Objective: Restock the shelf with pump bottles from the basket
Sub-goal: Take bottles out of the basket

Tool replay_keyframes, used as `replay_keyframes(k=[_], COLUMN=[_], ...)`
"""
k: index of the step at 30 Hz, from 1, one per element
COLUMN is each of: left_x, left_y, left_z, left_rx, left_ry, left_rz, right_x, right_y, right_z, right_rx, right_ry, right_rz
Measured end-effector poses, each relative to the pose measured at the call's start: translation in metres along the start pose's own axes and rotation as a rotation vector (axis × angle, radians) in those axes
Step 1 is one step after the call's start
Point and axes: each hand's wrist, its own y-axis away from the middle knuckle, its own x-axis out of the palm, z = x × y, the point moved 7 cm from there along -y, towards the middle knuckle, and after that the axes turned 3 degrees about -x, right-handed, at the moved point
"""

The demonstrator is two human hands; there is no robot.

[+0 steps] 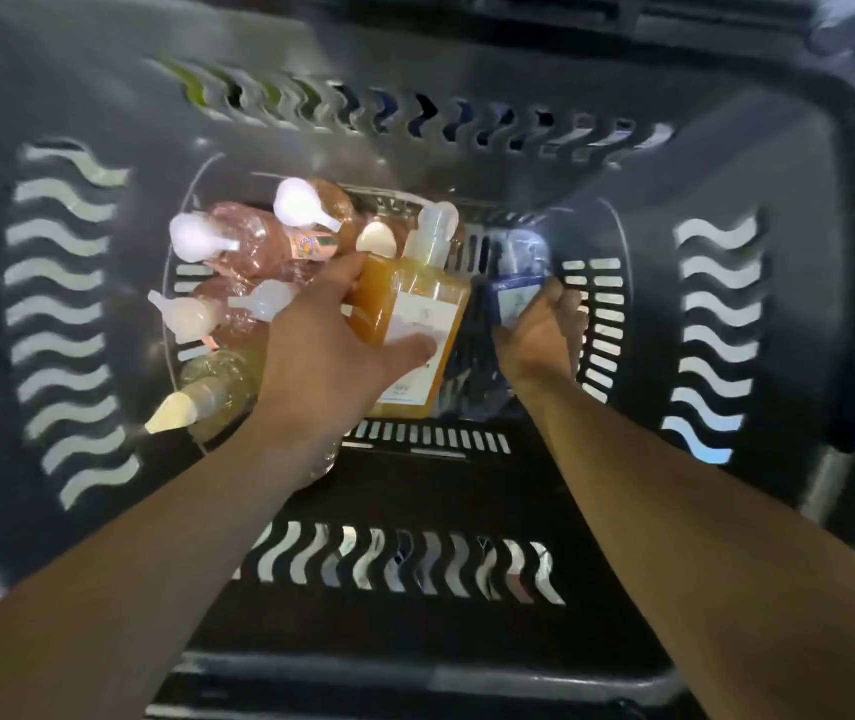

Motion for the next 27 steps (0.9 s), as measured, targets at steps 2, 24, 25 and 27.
replay_keyframes(k=[2,24,25,27], left_x=[0.000,-0.049,-0.057,-0.078], left_y=[-0.005,0.057,0.067,0.089], left_z=[0.001,-0.036,-0.047,-0.072], left_rx=[0.011,-0.035,-0.036,-0.023], left_ry=[-0.011,0.097,0.106,0.117], left_rz=[0.007,0.024,0.022,0.019], right_x=[0.016,-0.071,-0.092,-0.137], right_y=[-0.007,0.095,0.111,0.145], right_z=[-0.001,0.006,0.009,0.017], right_rx=[0.000,0.108,0.089,0.050], right_ry=[-0.002,-0.375,-0.399,-0.438], right_rz=[0.056,0.084,0.085,0.086])
